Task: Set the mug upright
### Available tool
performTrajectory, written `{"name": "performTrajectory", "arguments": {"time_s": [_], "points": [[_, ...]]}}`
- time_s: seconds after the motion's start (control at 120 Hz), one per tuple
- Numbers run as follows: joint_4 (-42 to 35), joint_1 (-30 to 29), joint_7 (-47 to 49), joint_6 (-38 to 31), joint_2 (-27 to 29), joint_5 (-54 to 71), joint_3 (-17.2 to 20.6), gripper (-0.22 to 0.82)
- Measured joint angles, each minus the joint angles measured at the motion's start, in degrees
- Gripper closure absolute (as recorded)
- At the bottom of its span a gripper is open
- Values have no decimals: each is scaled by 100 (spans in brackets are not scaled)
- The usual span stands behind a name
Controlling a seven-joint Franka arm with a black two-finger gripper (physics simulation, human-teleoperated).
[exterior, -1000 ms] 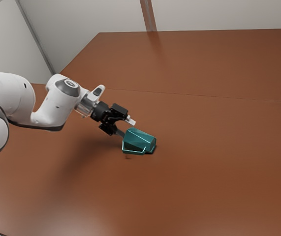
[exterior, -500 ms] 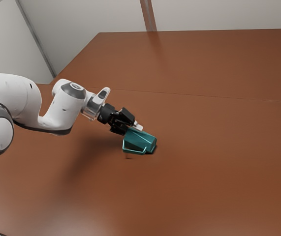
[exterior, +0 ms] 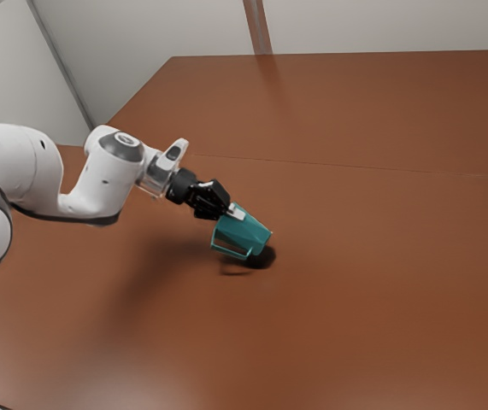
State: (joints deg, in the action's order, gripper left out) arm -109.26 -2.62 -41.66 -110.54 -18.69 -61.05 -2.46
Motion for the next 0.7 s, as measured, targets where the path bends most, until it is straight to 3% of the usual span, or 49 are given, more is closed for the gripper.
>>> {"name": "performTrajectory", "arguments": {"time_s": [0.3,0.492,0.7], "points": [[534,52,663,35,804,2661,1,77],[789,92,1386,-68,896,4777,330,78],[615,193,2157,-444,841,5940,540,78]]}}
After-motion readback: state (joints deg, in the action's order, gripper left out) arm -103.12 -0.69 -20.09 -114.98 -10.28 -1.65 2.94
